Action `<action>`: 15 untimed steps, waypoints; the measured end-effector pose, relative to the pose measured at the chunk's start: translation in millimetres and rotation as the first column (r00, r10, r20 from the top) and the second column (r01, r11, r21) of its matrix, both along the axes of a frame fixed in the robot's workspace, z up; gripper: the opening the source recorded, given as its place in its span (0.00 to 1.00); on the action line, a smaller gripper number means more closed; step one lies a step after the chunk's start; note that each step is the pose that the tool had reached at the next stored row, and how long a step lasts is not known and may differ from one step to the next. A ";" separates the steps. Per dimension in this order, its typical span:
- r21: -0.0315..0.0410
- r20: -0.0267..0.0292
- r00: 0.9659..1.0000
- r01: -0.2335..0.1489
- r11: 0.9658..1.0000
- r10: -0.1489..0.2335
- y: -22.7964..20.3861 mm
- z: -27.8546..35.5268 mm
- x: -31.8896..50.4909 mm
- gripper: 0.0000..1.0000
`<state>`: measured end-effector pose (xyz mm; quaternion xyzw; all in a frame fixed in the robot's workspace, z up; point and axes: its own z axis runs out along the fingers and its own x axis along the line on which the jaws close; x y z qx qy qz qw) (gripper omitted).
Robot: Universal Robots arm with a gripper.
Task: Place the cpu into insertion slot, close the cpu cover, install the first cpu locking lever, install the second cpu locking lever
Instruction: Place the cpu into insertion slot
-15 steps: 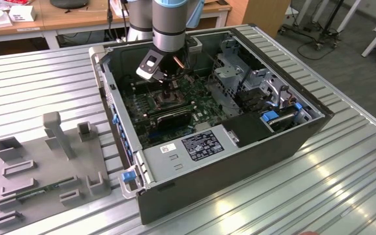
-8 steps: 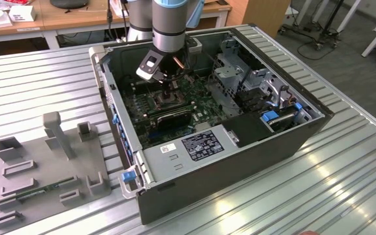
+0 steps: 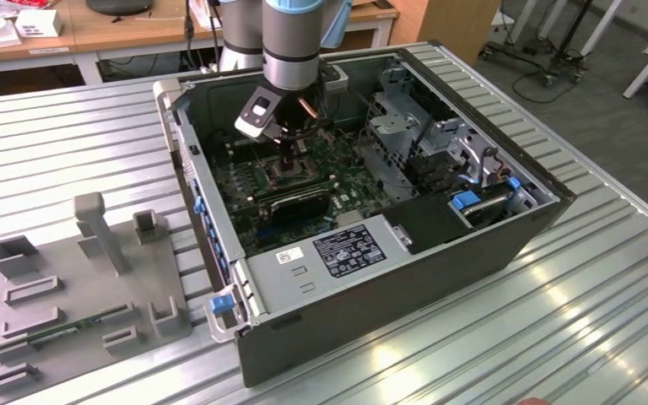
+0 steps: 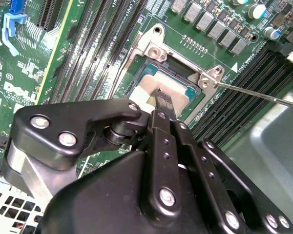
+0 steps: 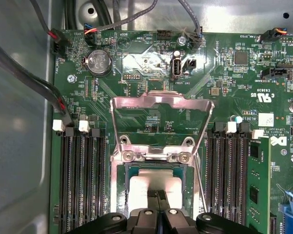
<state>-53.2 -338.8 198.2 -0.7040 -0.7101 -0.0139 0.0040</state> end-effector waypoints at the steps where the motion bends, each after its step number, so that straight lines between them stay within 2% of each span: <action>1: 0.003 0.002 1.000 0.000 1.000 0.000 0.6 1.0 0.3 0.11; 8: 0.001 0.001 1.000 0.000 1.000 0.000 0.4 11.3 0.3 0.11; 15: 0.001 0.001 1.000 0.000 1.000 0.000 0.4 28.2 0.3 0.11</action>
